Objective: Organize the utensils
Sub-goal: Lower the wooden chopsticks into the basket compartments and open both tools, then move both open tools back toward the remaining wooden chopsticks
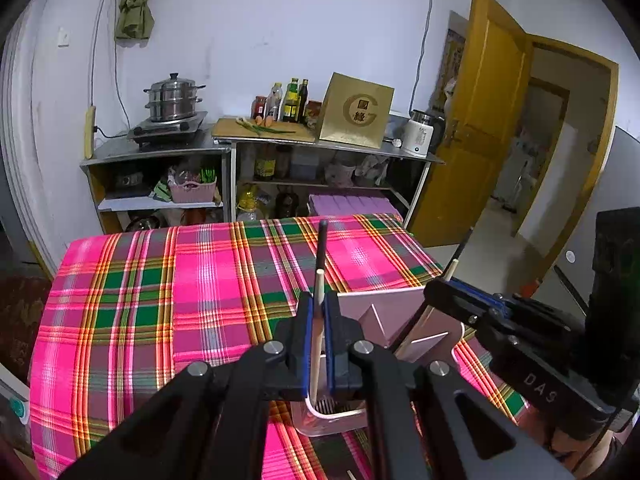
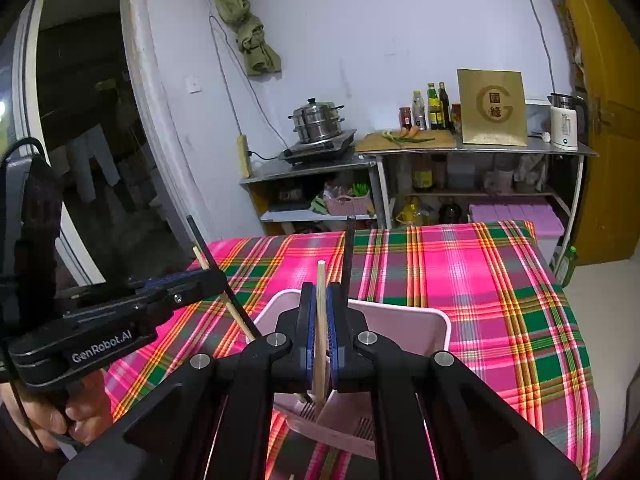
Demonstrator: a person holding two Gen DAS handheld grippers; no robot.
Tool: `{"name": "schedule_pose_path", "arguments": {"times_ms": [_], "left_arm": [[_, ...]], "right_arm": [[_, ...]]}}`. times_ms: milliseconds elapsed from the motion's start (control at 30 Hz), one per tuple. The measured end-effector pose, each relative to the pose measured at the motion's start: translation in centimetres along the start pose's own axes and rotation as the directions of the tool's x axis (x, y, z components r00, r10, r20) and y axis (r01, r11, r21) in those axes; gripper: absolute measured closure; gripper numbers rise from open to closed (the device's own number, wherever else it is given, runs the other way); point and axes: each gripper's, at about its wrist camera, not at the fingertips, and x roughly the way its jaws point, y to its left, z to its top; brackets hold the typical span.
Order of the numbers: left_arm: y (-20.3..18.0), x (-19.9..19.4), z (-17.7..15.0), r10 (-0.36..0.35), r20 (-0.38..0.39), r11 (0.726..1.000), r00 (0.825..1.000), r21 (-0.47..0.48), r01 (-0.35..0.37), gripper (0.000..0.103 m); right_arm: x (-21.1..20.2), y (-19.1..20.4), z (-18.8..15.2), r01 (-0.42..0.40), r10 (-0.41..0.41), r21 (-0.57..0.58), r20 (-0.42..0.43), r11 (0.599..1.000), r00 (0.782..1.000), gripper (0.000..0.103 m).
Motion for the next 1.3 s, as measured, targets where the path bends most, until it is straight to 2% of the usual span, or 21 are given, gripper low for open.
{"name": "schedule_pose_path", "arguments": {"times_ms": [100,167,300,600,767,933,1200,1300], "left_arm": [[0.1,-0.2,-0.1,0.006,0.003,1.0,1.0,-0.003,-0.006,0.096],[0.1,-0.6,-0.1,0.009,0.011,1.0,1.0,-0.009,-0.009,0.095],[-0.1,-2.1,-0.2,0.011,0.033,1.0,0.999,-0.012,-0.01,0.088],[-0.4,-7.1,-2.5,0.013,0.096,1.0,0.995,-0.014,-0.012,0.086],[-1.1,-9.9,-5.5,0.03,0.124,1.0,0.992,0.0,-0.03,0.086],[-1.9,-11.6,-8.7,0.023,0.13,1.0,0.991,0.007,-0.025,0.085],[-3.4,-13.5,-13.5,0.006,0.129,1.0,0.992,0.001,-0.006,0.083],[-3.9,-13.9,-15.1,0.004,0.127,1.0,0.992,-0.001,-0.004,0.083]], "right_arm": [[0.1,0.2,0.0,-0.004,0.004,-0.01,-0.026,1.0,1.0,0.096],[-0.2,0.3,0.0,0.0,0.0,-0.016,-0.021,1.0,1.0,0.088],[-1.3,0.5,-0.1,-0.002,0.002,-0.021,-0.009,1.0,1.0,0.087],[-6.6,1.5,-1.5,0.006,-0.004,-0.049,0.05,0.999,0.999,0.087],[-10.1,2.4,-3.8,0.024,-0.018,-0.077,0.085,0.997,0.996,0.087],[-12.8,2.3,-6.3,0.012,-0.005,-0.058,0.109,0.998,0.994,0.087],[-15.6,2.8,-10.6,0.046,-0.037,-0.092,0.098,0.995,0.994,0.087],[-16.3,2.6,-11.9,0.036,-0.028,-0.089,0.084,0.995,0.996,0.087]]}}
